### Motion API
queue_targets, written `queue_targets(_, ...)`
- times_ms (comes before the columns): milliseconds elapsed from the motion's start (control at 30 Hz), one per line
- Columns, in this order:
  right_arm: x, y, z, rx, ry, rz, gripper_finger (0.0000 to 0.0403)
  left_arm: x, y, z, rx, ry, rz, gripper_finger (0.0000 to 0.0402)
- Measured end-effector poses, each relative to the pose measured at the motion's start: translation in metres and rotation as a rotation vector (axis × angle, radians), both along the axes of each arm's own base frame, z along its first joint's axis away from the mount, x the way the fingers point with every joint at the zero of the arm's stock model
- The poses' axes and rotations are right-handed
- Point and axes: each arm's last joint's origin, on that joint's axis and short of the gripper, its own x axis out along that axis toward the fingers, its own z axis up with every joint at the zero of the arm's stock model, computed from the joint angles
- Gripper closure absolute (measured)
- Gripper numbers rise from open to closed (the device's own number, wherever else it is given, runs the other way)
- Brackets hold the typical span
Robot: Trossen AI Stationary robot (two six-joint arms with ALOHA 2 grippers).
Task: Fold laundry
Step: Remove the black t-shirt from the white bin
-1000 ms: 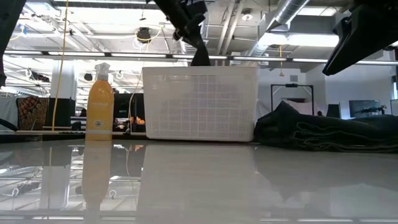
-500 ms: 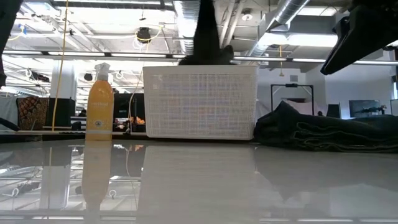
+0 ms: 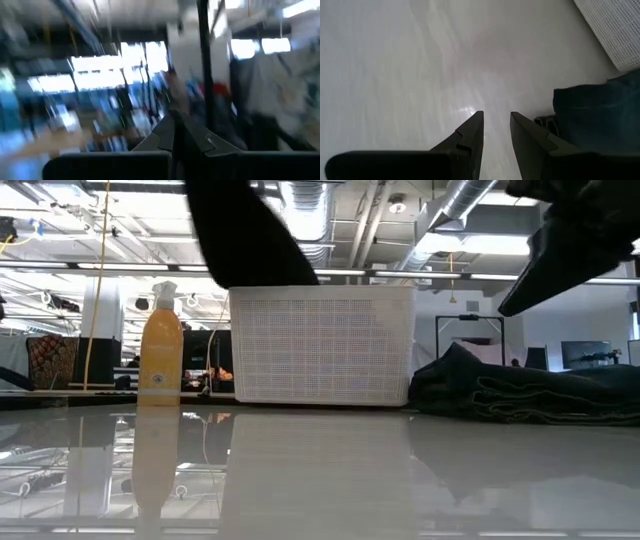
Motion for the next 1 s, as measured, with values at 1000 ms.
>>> queue_targets(1000,0.06,-0.049,0.024,0.02,-0.253,-0.022,0.024,0.092,-0.074,-0.388,-0.286,1.289,-0.28,0.039)
